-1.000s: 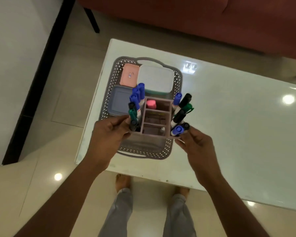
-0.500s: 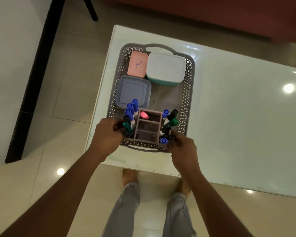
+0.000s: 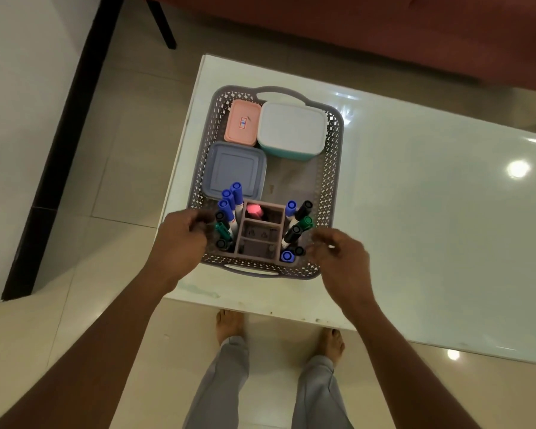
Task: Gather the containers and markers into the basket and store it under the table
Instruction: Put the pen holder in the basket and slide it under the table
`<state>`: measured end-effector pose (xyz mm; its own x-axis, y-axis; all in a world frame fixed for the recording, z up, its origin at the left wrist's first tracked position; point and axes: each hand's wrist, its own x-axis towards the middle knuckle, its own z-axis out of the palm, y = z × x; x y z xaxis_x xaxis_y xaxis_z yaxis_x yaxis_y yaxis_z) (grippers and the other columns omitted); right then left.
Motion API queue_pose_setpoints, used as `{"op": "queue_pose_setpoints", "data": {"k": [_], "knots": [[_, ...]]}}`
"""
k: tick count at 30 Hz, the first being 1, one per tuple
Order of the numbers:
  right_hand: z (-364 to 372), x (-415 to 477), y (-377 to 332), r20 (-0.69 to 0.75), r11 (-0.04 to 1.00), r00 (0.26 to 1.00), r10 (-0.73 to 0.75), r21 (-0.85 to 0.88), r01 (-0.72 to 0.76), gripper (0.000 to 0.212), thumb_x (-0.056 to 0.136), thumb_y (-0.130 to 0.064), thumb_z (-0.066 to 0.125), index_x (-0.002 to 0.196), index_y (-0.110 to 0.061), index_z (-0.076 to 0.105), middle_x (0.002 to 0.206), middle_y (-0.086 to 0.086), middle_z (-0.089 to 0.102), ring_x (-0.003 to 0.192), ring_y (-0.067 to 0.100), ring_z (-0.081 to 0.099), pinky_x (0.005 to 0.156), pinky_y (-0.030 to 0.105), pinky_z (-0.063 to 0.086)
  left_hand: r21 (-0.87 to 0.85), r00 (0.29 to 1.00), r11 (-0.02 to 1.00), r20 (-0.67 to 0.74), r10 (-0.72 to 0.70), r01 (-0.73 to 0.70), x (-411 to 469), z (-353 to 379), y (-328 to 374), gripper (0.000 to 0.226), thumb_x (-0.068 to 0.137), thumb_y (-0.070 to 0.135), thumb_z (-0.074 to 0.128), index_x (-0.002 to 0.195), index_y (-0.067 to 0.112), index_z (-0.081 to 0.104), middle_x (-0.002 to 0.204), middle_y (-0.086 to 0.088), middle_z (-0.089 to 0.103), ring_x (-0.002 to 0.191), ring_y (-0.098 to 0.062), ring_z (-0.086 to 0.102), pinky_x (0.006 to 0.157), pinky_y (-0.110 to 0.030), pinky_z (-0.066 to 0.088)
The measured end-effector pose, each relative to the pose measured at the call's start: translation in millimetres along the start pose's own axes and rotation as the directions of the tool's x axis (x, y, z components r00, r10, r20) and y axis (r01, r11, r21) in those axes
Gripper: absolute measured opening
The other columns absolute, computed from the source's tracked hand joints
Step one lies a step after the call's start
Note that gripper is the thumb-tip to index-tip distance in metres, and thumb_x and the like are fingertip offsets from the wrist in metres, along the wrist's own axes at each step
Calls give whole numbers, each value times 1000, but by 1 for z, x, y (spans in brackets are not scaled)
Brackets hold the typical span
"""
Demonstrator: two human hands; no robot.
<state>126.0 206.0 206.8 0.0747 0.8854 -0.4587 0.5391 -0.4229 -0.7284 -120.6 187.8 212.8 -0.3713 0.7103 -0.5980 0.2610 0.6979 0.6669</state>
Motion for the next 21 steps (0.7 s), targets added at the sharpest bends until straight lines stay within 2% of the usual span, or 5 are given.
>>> {"op": "queue_pose_setpoints", "data": {"k": [5,8,14,17,21], "knots": [[-14,12,-2,-283,997,956,-75,-54,62,19,92,-11,56,105,-18,69,84,-11,69,69,2,64,69,20,55,256,912,930,-251,326,-263,10,-7,12,21,97,8,53,113,9,67,96,-1,68,80,-13,64,74,-19,50],[-17,21,3,-329,988,942,-62,-155,10,28,92,-23,59,119,-15,62,99,-8,66,77,8,61,72,23,49,357,835,883,-347,428,-304,22,-9,11,27,94,16,58,120,7,60,101,-4,64,85,-19,60,78,-26,46],[9,35,11,-49,985,994,99,-140,-105,39,95,-40,54,119,-11,54,106,3,67,88,22,67,71,37,59,358,971,920,-110,213,-161,62,-7,-23,39,96,33,54,119,2,56,112,-16,62,100,-33,61,78,-36,45],[27,33,17,-116,980,991,62,-180,-83,22,100,-27,42,99,-9,55,90,5,66,72,18,63,54,30,50,311,986,936,28,164,-165,66,-3,-35,25,97,22,49,103,1,61,99,-18,67,92,-36,63,73,-35,46],[41,26,23,-261,985,965,30,-159,-73,23,99,-17,39,85,-8,55,75,3,61,61,15,52,47,25,34,281,984,948,-58,171,-148,66,3,-42,22,95,14,48,97,-2,62,95,-21,67,87,-37,63,67,-33,44]]}}
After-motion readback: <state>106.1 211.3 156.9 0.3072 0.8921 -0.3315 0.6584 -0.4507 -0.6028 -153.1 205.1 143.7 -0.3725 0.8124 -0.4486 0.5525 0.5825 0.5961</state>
